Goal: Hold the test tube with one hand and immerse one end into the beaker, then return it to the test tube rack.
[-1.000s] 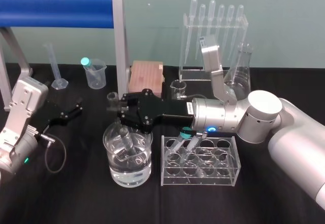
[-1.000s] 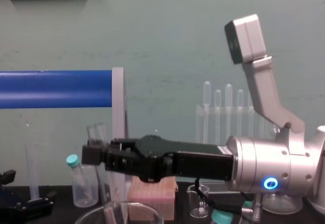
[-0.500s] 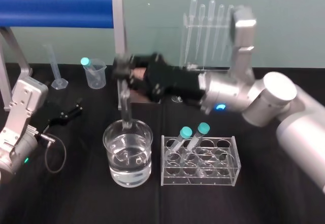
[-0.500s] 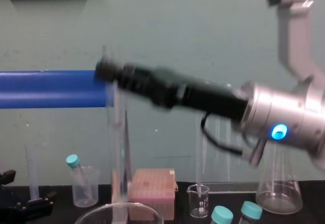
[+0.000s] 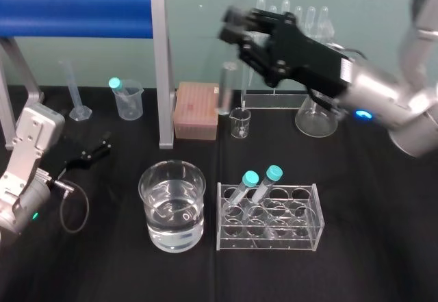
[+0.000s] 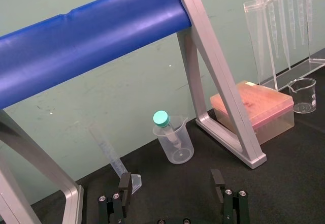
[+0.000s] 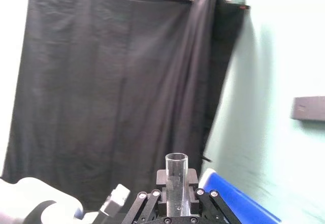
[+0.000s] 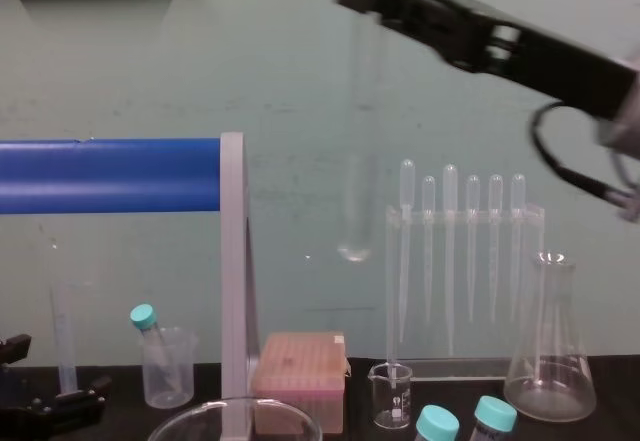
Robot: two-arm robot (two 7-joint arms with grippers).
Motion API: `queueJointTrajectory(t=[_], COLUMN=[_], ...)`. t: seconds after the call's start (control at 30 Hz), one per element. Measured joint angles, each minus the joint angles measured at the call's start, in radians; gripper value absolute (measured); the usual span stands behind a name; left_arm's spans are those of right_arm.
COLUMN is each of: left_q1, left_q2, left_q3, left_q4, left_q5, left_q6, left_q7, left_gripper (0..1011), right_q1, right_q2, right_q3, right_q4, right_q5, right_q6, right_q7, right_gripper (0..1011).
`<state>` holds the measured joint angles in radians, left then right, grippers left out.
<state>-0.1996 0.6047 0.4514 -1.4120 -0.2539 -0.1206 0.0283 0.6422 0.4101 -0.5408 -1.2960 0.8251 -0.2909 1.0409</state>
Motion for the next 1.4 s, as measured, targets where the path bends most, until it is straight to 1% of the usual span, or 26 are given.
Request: queueJointTrajectory(t=[0.03,0.07,0.1,0.2,0.23,0.33,0.43,0.53,0.57,0.73,0.83,0.87,1.07,1.4], left_q1=[0.0,0.0,0.0,0.0,0.0,0.0,0.0,0.0,0.0,0.0,0.0,0.0,0.0,0.0], left_q2=[0.0,0.0,0.0,0.0,0.0,0.0,0.0,0.0,0.0,0.0,0.0,0.0,0.0,0.0], left_q3=[0.0,0.0,0.0,0.0,0.0,0.0,0.0,0.0,0.0,0.0,0.0,0.0,0.0,0.0], left_q4=[0.0,0.0,0.0,0.0,0.0,0.0,0.0,0.0,0.0,0.0,0.0,0.0,0.0,0.0], left_q5=[0.0,0.0,0.0,0.0,0.0,0.0,0.0,0.0,0.0,0.0,0.0,0.0,0.0,0.0], left_q6=[0.0,0.0,0.0,0.0,0.0,0.0,0.0,0.0,0.0,0.0,0.0,0.0,0.0,0.0], left_q7=[0.0,0.0,0.0,0.0,0.0,0.0,0.0,0.0,0.0,0.0,0.0,0.0,0.0,0.0], left_gripper=[1000,1000,1000,1000,1000,1000,1000,1000,1000,1000,1000,1000,1000,1000], right_q1=[-0.031,-0.049,-0.08,-0.135,-0.173,-0.229,-0.314,-0.357,-0.38,-0.425,-0.43,-0.43,-0.419,-0.403], right_q2=[0.025,0.039,0.06,0.097,0.121,0.156,0.204,0.229,0.241,0.256,0.255,0.254,0.243,0.231], right_q3=[0.017,0.026,0.043,0.075,0.096,0.128,0.177,0.199,0.209,0.223,0.223,0.221,0.206,0.186], right_q4=[-0.034,-0.052,-0.081,-0.135,-0.169,-0.218,-0.284,-0.312,-0.325,-0.333,-0.322,-0.313,-0.279,-0.244], right_q5=[0.005,0.009,0.018,0.03,0.033,0.034,0.025,0.016,0.013,0.008,0.005,0.002,-0.006,-0.012], right_q6=[0.008,0.011,0.018,0.026,0.03,0.035,0.047,0.062,0.079,0.121,0.135,0.147,0.177,0.197], right_q7=[-0.028,-0.042,-0.067,-0.109,-0.142,-0.19,-0.266,-0.309,-0.331,-0.363,-0.364,-0.363,-0.353,-0.328], right_gripper=[227,227,227,226,227,227,227,227,227,227,227,227,227,227])
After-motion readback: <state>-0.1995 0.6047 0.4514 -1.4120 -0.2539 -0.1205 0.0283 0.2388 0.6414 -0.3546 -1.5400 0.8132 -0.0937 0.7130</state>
